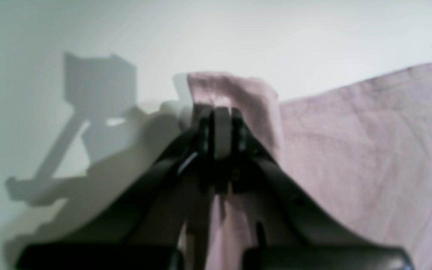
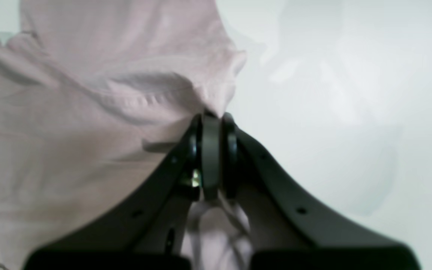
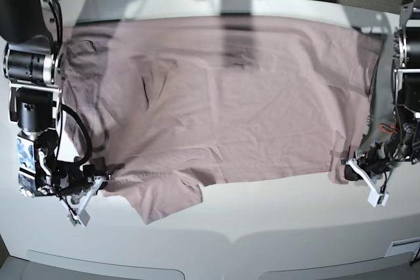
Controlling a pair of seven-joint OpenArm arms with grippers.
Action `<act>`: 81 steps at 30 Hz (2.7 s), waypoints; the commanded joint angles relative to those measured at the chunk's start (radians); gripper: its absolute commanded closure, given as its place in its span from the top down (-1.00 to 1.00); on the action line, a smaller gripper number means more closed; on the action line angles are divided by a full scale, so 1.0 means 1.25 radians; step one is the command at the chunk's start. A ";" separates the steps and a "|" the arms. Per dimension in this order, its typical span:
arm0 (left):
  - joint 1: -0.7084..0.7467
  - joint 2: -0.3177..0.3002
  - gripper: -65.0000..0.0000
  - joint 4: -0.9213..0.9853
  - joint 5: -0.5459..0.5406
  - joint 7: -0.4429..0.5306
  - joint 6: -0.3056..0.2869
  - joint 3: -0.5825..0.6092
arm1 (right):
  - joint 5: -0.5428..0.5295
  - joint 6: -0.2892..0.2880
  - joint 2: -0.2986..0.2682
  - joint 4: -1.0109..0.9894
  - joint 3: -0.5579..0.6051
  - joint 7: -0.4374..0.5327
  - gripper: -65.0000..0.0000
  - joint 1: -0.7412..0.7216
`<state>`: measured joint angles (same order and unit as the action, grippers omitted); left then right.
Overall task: Fold the T-shirt properly
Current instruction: 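Pinch the shirt edge corners with both grippers, then lift and carry the held edge across the shirt toward the robot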
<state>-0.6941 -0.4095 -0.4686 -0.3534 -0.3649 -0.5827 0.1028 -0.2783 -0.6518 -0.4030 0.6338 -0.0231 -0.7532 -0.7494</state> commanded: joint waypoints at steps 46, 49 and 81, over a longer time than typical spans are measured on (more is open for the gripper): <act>0.191 -0.060 -1.00 -0.435 -0.031 -0.133 0.111 -0.024 | -0.050 -0.037 -0.074 0.469 -0.003 0.028 -1.00 0.248; 0.225 -0.061 -1.00 -0.481 -0.031 -0.148 0.110 -0.076 | -0.049 -0.037 -0.074 0.515 -0.003 0.028 -1.00 0.280; 0.428 -0.061 -1.00 -0.804 -0.086 -0.357 0.110 -0.244 | -0.095 -0.031 -0.070 0.899 -0.193 -0.027 -1.00 0.552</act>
<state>-0.1356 -0.4660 -1.4544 -0.4488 -0.8383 -0.4446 -0.1940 -0.3851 -0.6930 -0.4740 1.7363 -0.2558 -0.8066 -0.0429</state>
